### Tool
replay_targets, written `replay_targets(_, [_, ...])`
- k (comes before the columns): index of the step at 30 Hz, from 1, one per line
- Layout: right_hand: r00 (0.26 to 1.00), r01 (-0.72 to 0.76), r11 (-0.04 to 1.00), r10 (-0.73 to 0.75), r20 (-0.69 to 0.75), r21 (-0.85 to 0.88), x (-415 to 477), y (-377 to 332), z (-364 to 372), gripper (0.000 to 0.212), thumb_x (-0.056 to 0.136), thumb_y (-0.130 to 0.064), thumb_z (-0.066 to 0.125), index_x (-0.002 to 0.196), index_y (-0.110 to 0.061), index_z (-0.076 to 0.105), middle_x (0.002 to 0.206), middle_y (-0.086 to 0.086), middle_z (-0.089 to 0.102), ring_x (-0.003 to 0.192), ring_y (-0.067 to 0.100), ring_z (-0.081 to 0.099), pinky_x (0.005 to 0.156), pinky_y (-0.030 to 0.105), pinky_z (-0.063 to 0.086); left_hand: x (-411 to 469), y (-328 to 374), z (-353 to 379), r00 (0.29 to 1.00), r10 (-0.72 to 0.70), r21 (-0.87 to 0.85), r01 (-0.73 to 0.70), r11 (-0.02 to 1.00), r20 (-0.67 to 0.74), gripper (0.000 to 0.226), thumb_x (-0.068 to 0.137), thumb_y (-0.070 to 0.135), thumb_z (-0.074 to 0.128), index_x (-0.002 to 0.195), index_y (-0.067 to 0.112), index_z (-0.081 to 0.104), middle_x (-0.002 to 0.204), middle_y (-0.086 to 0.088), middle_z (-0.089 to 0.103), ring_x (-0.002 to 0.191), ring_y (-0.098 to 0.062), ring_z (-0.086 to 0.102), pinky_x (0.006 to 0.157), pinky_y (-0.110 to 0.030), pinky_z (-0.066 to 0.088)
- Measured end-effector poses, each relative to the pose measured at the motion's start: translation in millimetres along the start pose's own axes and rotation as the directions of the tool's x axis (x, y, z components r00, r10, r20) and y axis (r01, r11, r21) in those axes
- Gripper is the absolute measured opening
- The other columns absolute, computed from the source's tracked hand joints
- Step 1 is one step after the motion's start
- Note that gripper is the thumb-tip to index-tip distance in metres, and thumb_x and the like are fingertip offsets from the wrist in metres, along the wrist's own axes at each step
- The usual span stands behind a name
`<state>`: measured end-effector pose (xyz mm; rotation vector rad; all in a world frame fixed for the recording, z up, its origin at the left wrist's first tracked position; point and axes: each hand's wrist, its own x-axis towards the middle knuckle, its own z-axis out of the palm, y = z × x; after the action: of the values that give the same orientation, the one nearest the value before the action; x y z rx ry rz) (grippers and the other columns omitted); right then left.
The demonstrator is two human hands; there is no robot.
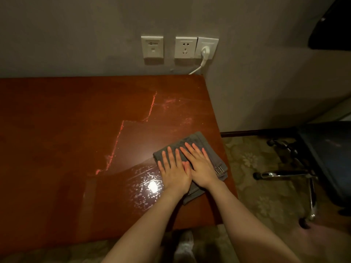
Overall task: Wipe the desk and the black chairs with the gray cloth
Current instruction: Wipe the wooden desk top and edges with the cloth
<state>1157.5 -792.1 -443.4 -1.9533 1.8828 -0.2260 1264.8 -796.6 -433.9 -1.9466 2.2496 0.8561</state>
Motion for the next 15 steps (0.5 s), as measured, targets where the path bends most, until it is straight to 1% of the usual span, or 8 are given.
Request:
replay_targets(3, [1.000,-0.004,1.000,0.003,0.030,0.029,4.1,4.8,-6.5,0.051,0.102,-0.028,0.034,0.149,-0.028,0.016,0.158,-0.009,0.005,0.145,0.009,-0.005,0.110,0.025,-0.017,4.4,2.4,-6.4,1.000,0.025,-0.054,-0.024,0.998,0.018,0.061,0.099,0.046,0.011,0.150,0.016,-0.003,0.156,-0.008,-0.018,0.143,-0.024,-0.018,0.114,-0.041,-0.012])
replay_targets(5, [0.999,-0.035,0.998,0.033,0.043,0.061,3.6,2.3,-9.0,0.050,0.102,-0.027,0.035,0.149,-0.026,0.019,0.158,-0.007,0.007,0.145,0.011,-0.002,0.112,0.028,-0.013,-3.9,-4.3,-12.0,0.994,-0.002,-0.162,-0.017,0.987,-0.111,0.060,0.100,0.038,0.032,0.150,0.013,0.010,0.157,-0.012,-0.006,0.145,-0.026,-0.004,0.116,-0.039,0.001])
replay_targets(7, [0.998,-0.054,0.998,0.054,0.023,0.022,4.7,-1.4,-12.8,0.050,0.101,-0.027,0.035,0.149,-0.024,0.022,0.158,-0.005,0.011,0.145,0.012,0.004,0.115,0.032,-0.003,-14.2,-9.2,-16.2,0.950,-0.168,-0.182,0.122,0.976,-0.263,0.064,0.094,0.037,0.046,0.146,0.009,0.022,0.152,-0.016,0.018,0.139,-0.031,0.019,0.112,-0.037,0.019])
replay_targets(8, [0.998,-0.059,0.998,0.059,0.000,-0.017,6.3,-4.7,-15.8,0.050,0.101,-0.026,0.036,0.149,-0.023,0.023,0.158,-0.004,0.012,0.145,0.014,0.009,0.115,0.035,0.004,-16.8,-10.7,-19.0,0.919,-0.276,-0.181,0.232,0.956,-0.280,0.066,0.091,0.040,0.052,0.142,0.008,0.027,0.145,-0.016,0.029,0.133,-0.031,0.028,0.108,-0.037,0.025])
replay_targets(10, [0.995,-0.088,0.995,0.086,-0.045,-0.053,11.9,-13.8,-22.9,0.053,0.099,-0.020,0.038,0.149,-0.023,0.021,0.158,-0.004,0.010,0.142,0.018,0.016,0.111,0.039,0.017,-16.6,-12.5,-25.8,0.876,-0.442,-0.236,0.396,0.887,-0.191,0.066,0.085,0.045,0.058,0.134,0.006,0.038,0.135,-0.015,0.042,0.125,-0.032,0.037,0.103,-0.038,0.030])
replay_targets(11, [0.992,-0.113,0.992,0.110,-0.054,-0.053,14.9,-18.9,-26.7,0.059,0.097,-0.015,0.041,0.150,-0.022,0.016,0.158,-0.004,0.006,0.141,0.021,0.018,0.109,0.039,0.021,-13.7,-12.5,-28.1,0.874,-0.466,-0.272,0.420,0.866,-0.136,0.063,0.084,0.044,0.060,0.130,0.006,0.043,0.132,-0.014,0.046,0.124,-0.032,0.039,0.102,-0.037,0.032])
replay_targets(13, [0.989,-0.142,0.986,0.138,-0.047,-0.091,21.2,-26.7,-31.9,0.075,0.091,-0.008,0.048,0.151,-0.023,0.006,0.159,-0.003,-0.001,0.138,0.026,0.019,0.108,0.039,0.024,-6.9,-11.2,-32.1,0.911,-0.403,-0.348,0.351,0.869,-0.089,0.043,0.083,0.032,0.063,0.119,0.010,0.053,0.126,-0.011,0.052,0.120,-0.030,0.043,0.098,-0.033,0.033])
replay_targets(15, [0.990,-0.141,0.978,0.137,-0.038,-0.153,23.6,-29.4,-32.5,0.079,0.090,-0.007,0.049,0.151,-0.025,0.002,0.159,-0.003,-0.001,0.136,0.029,0.020,0.108,0.038,0.025,-8.0,-9.0,-35.8,0.958,-0.257,-0.413,0.184,0.892,-0.130,0.014,0.082,0.012,0.061,0.094,0.016,0.055,0.102,-0.006,0.056,0.106,-0.029,0.048,0.083,-0.028,0.033])
